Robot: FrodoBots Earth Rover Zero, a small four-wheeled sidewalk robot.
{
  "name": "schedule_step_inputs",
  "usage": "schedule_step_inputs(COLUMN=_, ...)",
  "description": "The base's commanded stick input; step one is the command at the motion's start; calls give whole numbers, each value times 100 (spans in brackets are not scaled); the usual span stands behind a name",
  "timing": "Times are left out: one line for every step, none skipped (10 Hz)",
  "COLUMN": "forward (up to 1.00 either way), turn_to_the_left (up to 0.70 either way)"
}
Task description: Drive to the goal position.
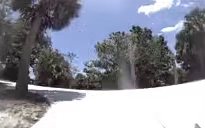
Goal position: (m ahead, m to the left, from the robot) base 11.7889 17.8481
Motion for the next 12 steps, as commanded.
schedule_step_inputs(forward=85, turn_to_the_left=34)
schedule_step_inputs(forward=85, turn_to_the_left=34)
schedule_step_inputs(forward=85, turn_to_the_left=34)
schedule_step_inputs(forward=85, turn_to_the_left=30)
schedule_step_inputs(forward=85, turn_to_the_left=24)
schedule_step_inputs(forward=85, turn_to_the_left=0)
schedule_step_inputs(forward=85, turn_to_the_left=0)
schedule_step_inputs(forward=85, turn_to_the_left=0)
schedule_step_inputs(forward=85, turn_to_the_left=0)
schedule_step_inputs(forward=85, turn_to_the_left=24)
schedule_step_inputs(forward=85, turn_to_the_left=32)
schedule_step_inputs(forward=85, turn_to_the_left=34)
